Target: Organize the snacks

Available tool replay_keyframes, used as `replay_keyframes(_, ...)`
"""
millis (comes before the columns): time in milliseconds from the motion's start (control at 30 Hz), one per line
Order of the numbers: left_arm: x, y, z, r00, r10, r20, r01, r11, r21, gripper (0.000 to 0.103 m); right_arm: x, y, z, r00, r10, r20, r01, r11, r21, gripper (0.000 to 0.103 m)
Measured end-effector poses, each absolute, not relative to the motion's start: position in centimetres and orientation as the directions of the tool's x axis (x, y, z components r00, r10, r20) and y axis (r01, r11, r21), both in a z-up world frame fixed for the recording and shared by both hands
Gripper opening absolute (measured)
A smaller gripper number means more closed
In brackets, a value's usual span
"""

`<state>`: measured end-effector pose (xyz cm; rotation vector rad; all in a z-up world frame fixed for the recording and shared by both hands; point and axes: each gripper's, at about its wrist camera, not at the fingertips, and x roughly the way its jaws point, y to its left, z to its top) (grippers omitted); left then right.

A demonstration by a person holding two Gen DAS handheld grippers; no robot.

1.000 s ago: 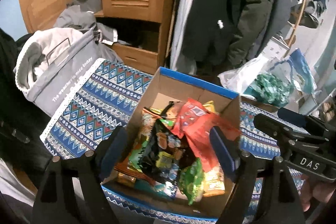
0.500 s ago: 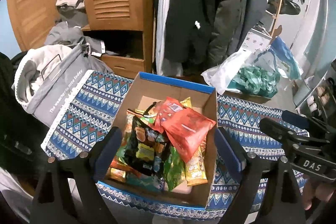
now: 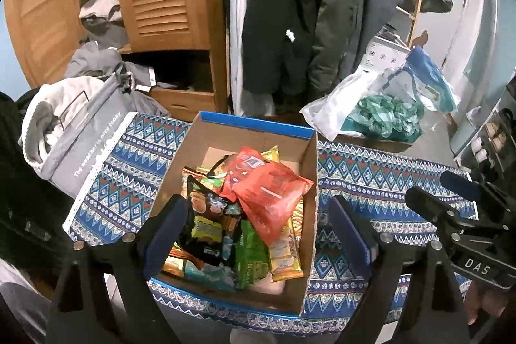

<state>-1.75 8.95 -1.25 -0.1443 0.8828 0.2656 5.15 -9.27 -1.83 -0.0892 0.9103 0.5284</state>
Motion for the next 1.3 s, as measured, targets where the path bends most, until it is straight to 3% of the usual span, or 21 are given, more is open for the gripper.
replay_keyframes(1300, -1.78, 8.64, -0.93, 0.616, 0.189, -0.764, -0.291, 0.957, 0.003, 0.09, 5.4, -9.76, -2.48, 0.468, 0.39, -0.793, -0.475, 0.868, 0.147, 0.079)
